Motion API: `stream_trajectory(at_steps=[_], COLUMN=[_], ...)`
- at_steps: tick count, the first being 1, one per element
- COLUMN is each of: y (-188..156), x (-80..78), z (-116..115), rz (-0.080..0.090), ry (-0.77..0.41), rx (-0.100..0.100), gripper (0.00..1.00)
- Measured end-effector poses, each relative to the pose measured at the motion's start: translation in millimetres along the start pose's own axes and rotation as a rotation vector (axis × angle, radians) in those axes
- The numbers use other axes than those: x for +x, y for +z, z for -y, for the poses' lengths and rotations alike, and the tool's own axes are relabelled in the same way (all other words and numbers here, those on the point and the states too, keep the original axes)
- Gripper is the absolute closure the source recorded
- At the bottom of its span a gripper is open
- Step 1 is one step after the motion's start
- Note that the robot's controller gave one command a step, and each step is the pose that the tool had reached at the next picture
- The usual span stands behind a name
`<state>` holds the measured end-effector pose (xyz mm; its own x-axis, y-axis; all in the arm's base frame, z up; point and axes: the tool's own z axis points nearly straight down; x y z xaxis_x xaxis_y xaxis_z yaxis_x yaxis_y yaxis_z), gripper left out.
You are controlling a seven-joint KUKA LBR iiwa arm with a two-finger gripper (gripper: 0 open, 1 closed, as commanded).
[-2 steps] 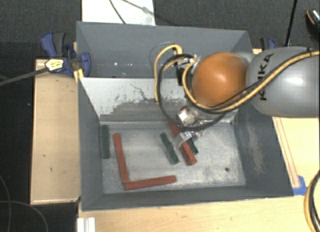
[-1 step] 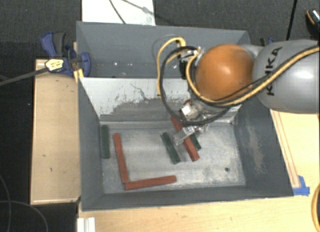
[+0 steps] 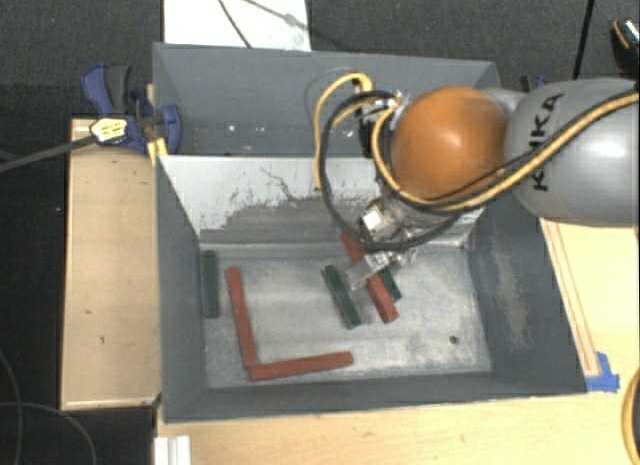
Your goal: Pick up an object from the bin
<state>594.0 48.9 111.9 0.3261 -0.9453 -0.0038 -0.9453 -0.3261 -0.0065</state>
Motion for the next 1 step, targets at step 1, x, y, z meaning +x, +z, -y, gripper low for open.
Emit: stream_trajectory(at_steps=[1], y=[-58.5], x=[-0.3], z=[1.7], rz=[-0.004], ry=[0.009], rx=[0.001], gripper=[1.00])
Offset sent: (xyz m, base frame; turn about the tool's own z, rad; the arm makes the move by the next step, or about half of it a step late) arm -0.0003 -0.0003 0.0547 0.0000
